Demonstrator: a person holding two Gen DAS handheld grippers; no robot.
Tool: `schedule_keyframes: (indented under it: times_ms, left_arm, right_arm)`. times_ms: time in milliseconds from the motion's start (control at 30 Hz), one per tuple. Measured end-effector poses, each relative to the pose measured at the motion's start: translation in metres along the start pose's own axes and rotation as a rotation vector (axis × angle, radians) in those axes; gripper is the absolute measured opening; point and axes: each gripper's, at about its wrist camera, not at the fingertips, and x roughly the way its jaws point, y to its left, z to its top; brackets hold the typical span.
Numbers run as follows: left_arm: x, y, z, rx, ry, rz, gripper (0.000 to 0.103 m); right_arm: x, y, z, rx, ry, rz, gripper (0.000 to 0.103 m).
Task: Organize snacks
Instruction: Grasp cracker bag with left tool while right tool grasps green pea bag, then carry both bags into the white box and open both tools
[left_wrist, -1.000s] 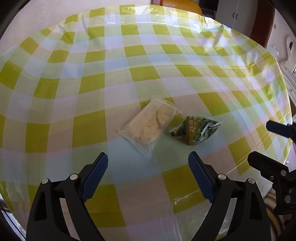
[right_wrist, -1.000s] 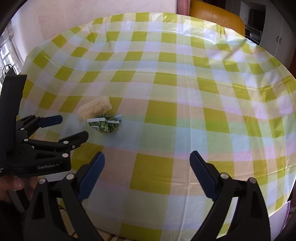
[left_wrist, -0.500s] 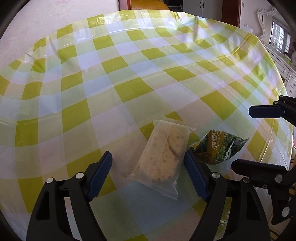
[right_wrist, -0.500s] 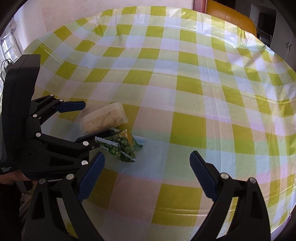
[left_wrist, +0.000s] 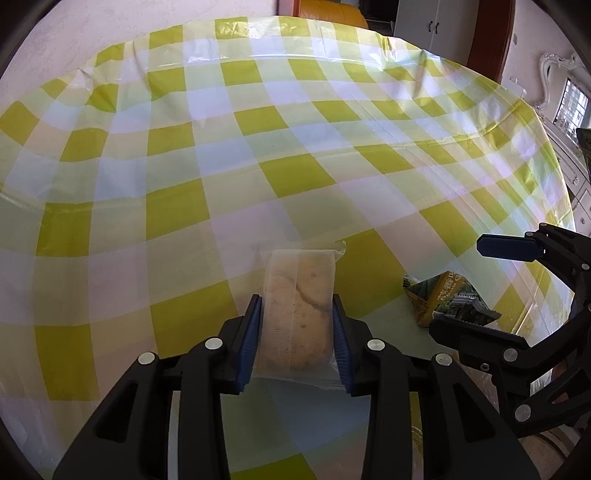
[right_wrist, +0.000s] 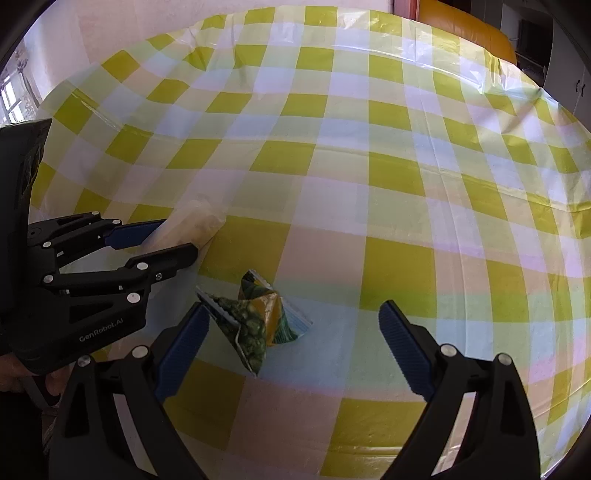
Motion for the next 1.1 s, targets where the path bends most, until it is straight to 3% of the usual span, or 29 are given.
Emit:
schedule_keyframes:
  times_ms: [233,333,367,533,567,1100]
  left_arm:
    - [-0.006,0.018,-0.003,-0.121,-0.003,0.051,0.034]
    - [-0.009,0.022,-0.006,-0.157,-0.006,0.069,0.034]
    - [-0.010,0.023,-0.006,-0.168,-0.006,0.072,0.034]
    - [-0.011,0.020,-0.010,-0.201,0.004,0.085,0.034]
    - [-0.012,0.018,-0.011,-0.206,0.006,0.087,0.034]
    - [-0.043,-0.047,-0.025,-0.252,0.002,0.055,0.034]
  right_arm:
    - [0.010,0.005,0.002,0.000,0.004,0.010,0.093]
    - [0.013,0.007,0.001,-0.013,0.020,0.011,0.081]
    - [0.013,0.007,0.000,-0.015,0.024,0.010,0.071]
    - [0.012,0.006,0.000,-0.029,0.019,-0.024,0.039]
    - [0.011,0.006,-0.001,-0.030,0.018,-0.029,0.036]
    - [-0.023,-0.030,-0.024,0.043,-0.002,-0.099,0.034]
